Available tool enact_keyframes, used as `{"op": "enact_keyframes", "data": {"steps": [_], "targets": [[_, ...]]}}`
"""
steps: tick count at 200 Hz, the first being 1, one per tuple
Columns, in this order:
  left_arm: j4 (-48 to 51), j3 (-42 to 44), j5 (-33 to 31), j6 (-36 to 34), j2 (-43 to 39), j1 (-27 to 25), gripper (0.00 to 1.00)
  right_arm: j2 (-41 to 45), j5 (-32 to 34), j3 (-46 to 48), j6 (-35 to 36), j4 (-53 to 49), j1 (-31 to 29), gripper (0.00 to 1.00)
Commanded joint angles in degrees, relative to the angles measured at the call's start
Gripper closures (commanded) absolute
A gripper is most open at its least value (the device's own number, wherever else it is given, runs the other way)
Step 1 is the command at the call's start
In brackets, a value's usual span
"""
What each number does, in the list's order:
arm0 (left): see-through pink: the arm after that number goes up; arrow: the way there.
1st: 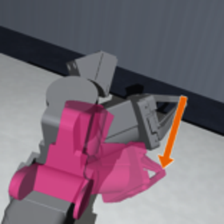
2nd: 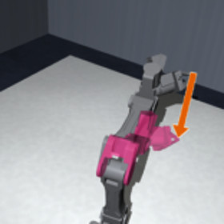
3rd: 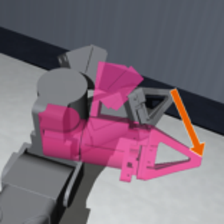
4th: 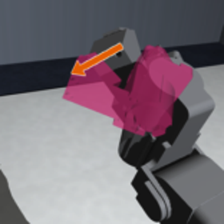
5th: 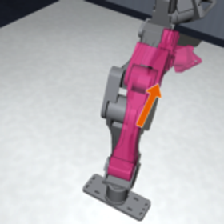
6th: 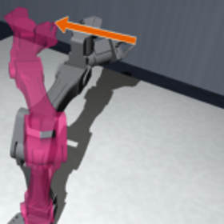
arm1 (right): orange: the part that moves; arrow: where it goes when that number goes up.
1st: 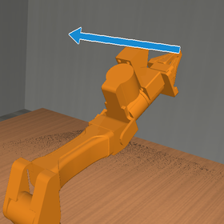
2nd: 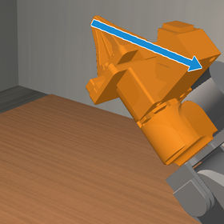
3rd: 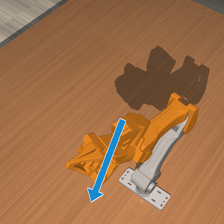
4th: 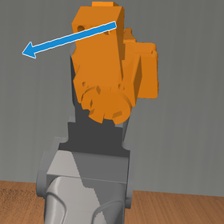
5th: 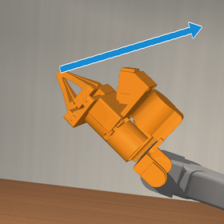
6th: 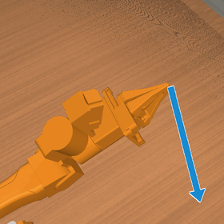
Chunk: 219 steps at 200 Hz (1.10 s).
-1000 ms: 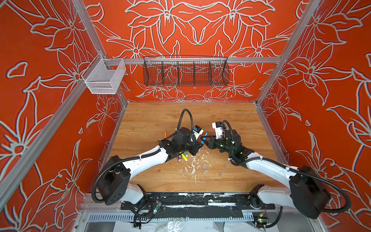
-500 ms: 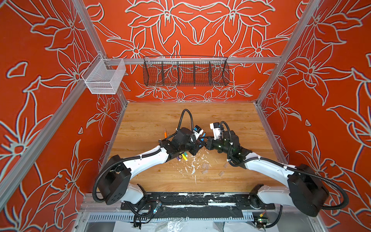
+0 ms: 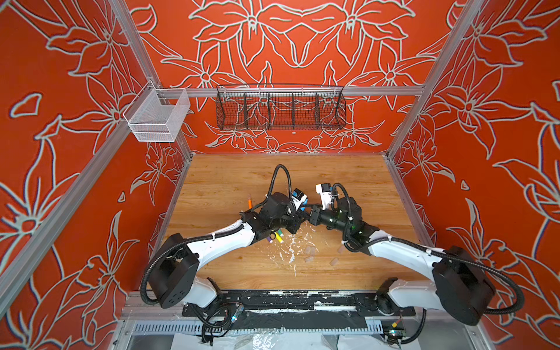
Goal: Insert the pens into the pen caps
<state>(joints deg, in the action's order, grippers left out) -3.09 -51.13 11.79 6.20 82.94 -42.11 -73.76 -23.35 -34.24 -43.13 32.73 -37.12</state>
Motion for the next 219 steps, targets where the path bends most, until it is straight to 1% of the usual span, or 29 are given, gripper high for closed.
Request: {"op": "enact_keyframes", "data": {"steps": [1, 3, 6, 17, 34, 44, 66, 86, 123, 152, 161, 183, 199, 219], "targets": [[-1.9, 0.9, -0.2, 0.0, -0.9, 0.0, 1.0, 0.1, -0.5, 0.6, -1.0, 1.5, -0.3, 1.0], [-2.0, 1.0, -0.1, 0.1, -1.0, 0.1, 1.0, 0.2, -0.3, 0.6, -0.9, 1.3, -0.3, 1.0], [-2.2, 1.1, 0.0, 0.1, -1.0, 0.2, 1.0, 0.3, 0.0, 0.5, -0.7, 0.9, -0.3, 0.94], [-2.7, 1.3, 0.9, 0.5, -1.1, 0.4, 1.0, 1.0, 1.3, 0.5, -0.3, -0.6, -0.3, 0.81], [-2.9, 1.6, 1.6, 0.6, -1.4, 0.8, 1.0, 2.6, 4.0, 0.8, 0.7, -3.2, -0.3, 0.65], [-3.6, 2.2, 1.8, 0.7, -1.8, 1.0, 1.0, 3.7, 5.9, 1.0, 1.3, -4.6, -0.2, 0.59], [-6.6, 4.4, 1.6, 0.6, -3.1, 1.2, 1.0, 7.0, 10.1, 2.2, 1.9, -7.3, 0.0, 0.52], [-7.6, 5.6, 1.1, 0.3, -4.3, 1.2, 1.0, 10.4, 13.1, 3.6, 2.2, -8.4, 0.4, 0.5], [-10.0, 8.1, 0.7, 0.3, -6.6, 1.2, 1.0, 15.8, 22.1, 3.8, 3.6, -16.6, 0.6, 0.48], [-12.4, 10.9, -1.1, 0.2, -9.6, 1.2, 1.0, 18.5, 35.6, 0.1, 2.3, -32.0, 0.5, 0.47], [-13.3, 11.9, -1.3, -0.1, -10.8, 1.3, 1.0, 18.9, 38.6, -1.5, 2.0, -36.1, 0.6, 0.48], [-13.5, 13.5, -4.3, 0.2, -13.7, 1.2, 1.0, 18.3, 42.2, -6.1, 3.4, -43.4, 0.2, 0.5], [-13.6, 14.6, -6.6, 0.1, -15.6, 1.2, 1.0, 16.2, 45.3, -11.9, 3.7, -52.7, -1.0, 0.5], [-12.3, 15.1, -10.2, 0.0, -17.3, 1.2, 1.0, 13.8, 45.4, -17.5, 2.5, -64.6, -3.1, 0.5]]}}
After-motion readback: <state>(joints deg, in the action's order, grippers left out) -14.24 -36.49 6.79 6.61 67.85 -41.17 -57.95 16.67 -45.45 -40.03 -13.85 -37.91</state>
